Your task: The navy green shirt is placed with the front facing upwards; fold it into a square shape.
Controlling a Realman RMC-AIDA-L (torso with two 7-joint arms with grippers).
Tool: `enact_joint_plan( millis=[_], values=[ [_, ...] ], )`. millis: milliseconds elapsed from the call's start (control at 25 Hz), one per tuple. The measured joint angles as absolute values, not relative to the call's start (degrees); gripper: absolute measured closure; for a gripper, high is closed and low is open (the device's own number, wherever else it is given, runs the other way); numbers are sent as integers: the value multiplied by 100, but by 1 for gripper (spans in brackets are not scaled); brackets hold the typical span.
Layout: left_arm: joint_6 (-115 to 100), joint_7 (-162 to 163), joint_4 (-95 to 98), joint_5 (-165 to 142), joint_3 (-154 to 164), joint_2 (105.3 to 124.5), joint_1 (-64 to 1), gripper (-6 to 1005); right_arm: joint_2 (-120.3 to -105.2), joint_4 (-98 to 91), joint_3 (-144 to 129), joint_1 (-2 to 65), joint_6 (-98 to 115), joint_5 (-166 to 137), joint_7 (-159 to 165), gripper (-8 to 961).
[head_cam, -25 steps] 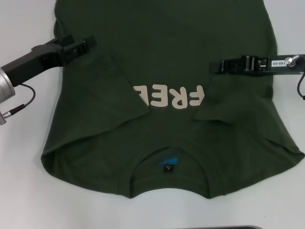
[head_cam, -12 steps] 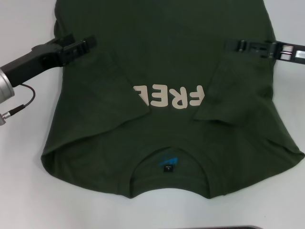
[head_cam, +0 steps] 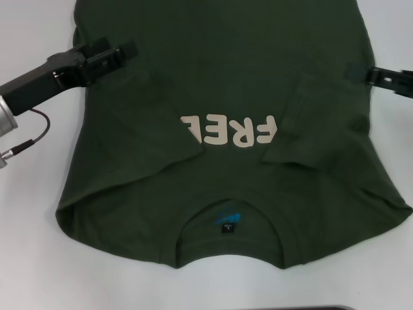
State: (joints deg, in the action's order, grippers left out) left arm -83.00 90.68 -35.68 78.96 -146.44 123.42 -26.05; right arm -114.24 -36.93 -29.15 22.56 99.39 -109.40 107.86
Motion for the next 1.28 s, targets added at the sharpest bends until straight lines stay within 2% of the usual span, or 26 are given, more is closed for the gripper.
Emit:
enact_joint_plan(
  millis=[400, 640, 800, 1000, 1160, 1200, 1280],
  values=[
    [-8562, 9132, -3574, 7849, -14591, 12244, -2546, 95, -10979, -3722, -2710, 1834, 10517, -11328, 12047, 56],
    [-8726, 9162, -3529, 7496, -14489, 12145, -2496, 95, -10983, -3850, -2417, 1721, 10714, -11361, 12199, 58],
    [-9072, 9632, -3572, 6925, -14364, 12007, -2441, 95, -11008, -3864, -2334, 1793, 10655, -11365, 12101, 58],
    [-9397, 10474, -3637, 6560, -14377, 11749, -2296, 95, -11019, -3865, -2369, 1961, 10584, -11379, 11995, 58],
    [-9437, 10879, -3712, 6518, -14398, 11626, -2166, 95, -11022, -3863, -2380, 2052, 10510, -11381, 11914, 58],
    [-9456, 11199, -3741, 6505, -14410, 11488, -2054, 96, -11025, -3860, -2381, 2072, 10507, -11382, 11895, 58],
    [-9459, 11389, -3741, 6478, -14413, 11411, -2007, 96, -11029, -3857, -2382, 2106, 10503, -11382, 11879, 58]
  ],
)
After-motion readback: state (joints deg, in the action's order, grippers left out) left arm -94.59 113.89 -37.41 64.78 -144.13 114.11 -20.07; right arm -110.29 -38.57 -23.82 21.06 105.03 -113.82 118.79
